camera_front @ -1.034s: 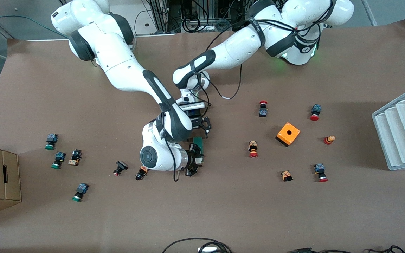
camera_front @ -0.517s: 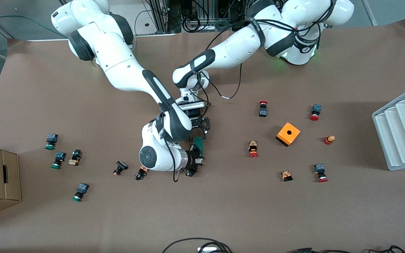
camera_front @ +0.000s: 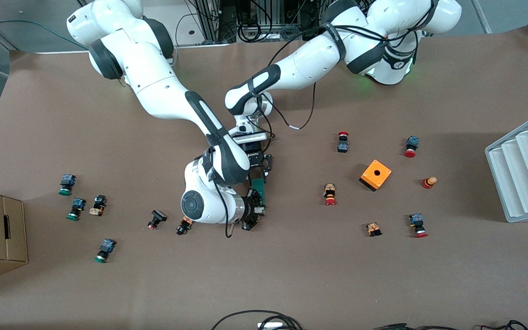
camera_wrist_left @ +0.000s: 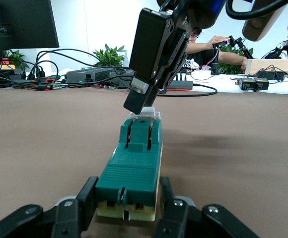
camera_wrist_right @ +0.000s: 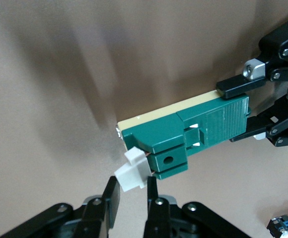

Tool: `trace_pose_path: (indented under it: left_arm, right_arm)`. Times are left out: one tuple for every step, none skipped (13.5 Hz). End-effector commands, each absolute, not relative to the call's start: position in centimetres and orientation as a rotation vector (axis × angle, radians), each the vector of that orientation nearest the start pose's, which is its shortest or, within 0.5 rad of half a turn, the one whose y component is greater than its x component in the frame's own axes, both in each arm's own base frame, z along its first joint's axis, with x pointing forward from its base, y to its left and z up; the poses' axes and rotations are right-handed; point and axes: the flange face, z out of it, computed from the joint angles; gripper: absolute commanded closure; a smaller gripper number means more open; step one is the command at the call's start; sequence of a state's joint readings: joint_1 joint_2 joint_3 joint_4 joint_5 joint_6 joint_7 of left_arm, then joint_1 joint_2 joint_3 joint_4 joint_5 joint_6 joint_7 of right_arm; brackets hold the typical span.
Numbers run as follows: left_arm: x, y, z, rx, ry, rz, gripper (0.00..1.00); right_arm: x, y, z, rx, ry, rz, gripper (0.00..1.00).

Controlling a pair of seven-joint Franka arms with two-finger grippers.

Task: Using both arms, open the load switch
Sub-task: 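Press the white lever down with the left gripper fingertips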

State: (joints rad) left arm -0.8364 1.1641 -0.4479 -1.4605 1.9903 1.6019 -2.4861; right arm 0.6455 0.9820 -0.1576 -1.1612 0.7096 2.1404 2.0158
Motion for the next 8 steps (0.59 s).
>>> trace_pose_path:
  left_arm:
    - [33.09, -58.88, 3.68, -2.333, -0.224, -1.916, 0.45]
    - [33.09, -58.88, 3.68, -2.333, -0.224, -1.916, 0.45]
    - [33.12, -58.92, 3.78, -2.333, -0.225, -1.918, 0.45]
    - [33.12, -58.92, 3.78, -2.333, -0.225, -1.918, 0.46]
    - [33.12, -58.92, 3.78, -2.333, -0.225, -1.918, 0.46]
    - [33.12, -58.92, 3.78, -2.333, -0.225, -1.918, 0.46]
    - [33.11, -58.93, 3.77, -2.335, -0.224, -1.917, 0.46]
    - [33.12, -58.92, 3.78, -2.332, -0.223, -1.917, 0.46]
  right_arm:
    - [64.17, 41.33, 20.03, -1.761, 2.340, 0.696, 0.74]
    - [64.17, 41.34, 20.30, -1.763, 2.337, 0.695, 0.75]
    - [64.01, 41.32, 20.35, -1.764, 2.340, 0.697, 0.76]
    - [63.96, 41.26, 20.53, -1.764, 2.338, 0.697, 0.76]
    - [63.92, 41.20, 20.56, -1.765, 2.340, 0.697, 0.77]
    - [63.94, 41.23, 20.89, -1.765, 2.336, 0.697, 0.77]
    - [63.74, 41.16, 20.66, -1.766, 2.343, 0.699, 0.77]
    - [63.62, 41.04, 20.43, -1.768, 2.347, 0.701, 0.80]
